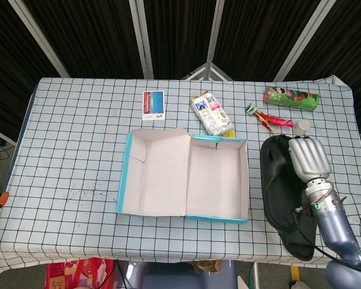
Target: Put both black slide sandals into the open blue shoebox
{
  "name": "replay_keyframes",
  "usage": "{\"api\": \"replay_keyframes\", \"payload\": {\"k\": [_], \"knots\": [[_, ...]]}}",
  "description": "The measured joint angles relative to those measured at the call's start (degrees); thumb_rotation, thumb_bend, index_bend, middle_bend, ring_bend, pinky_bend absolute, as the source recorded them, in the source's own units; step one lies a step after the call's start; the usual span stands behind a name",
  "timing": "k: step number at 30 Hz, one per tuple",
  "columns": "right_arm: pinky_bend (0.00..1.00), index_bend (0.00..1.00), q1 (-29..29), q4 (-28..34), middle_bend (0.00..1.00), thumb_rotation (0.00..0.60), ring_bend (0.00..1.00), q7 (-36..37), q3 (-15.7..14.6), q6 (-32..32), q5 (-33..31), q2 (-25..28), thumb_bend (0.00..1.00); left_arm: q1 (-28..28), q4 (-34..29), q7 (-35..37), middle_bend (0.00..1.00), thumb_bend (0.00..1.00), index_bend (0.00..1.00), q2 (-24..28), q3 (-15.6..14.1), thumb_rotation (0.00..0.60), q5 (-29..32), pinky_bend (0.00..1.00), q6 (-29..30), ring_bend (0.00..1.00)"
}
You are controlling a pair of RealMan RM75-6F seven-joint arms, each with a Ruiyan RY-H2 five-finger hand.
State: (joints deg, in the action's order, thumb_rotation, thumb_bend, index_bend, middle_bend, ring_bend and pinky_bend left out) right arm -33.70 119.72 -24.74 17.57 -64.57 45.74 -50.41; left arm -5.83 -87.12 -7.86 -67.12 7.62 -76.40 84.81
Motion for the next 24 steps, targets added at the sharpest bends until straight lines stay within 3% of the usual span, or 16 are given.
{"api": "replay_keyframes", "payload": {"k": [7, 13, 24], "knots": [[0.40, 0.61, -2.39, 3.00, 0.52, 0.600, 0.53, 0.04, 1.23, -2.52, -4.00, -4.28, 0.62, -0.11, 0.22, 0.96, 0.00, 0.37, 0.05, 0.11, -0.14, 0.600, -0.18, 0.13, -0.39, 0.00], [0.39, 0.61, -4.45, 3.17, 0.52, 0.600, 0.52, 0.27, 1.82, -6.03, -6.08, -11.20, 0.62, -0.09, 0.52, 2.52, 0.00, 0.37, 0.05, 0.43, -0.08, 0.600, -0.30, 0.13, -0.51, 0.00], [0.37, 0.62, -3.53, -5.47, 0.52, 0.600, 0.52, 9.19, 1.94, -16.35, 0.87, -28.81, 0.64, 0.60, 1.51, 6.20, 0.00, 0.37, 0.05, 1.36, 0.57, 0.600, 0.44, 0.13, -0.07, 0.00]]}}
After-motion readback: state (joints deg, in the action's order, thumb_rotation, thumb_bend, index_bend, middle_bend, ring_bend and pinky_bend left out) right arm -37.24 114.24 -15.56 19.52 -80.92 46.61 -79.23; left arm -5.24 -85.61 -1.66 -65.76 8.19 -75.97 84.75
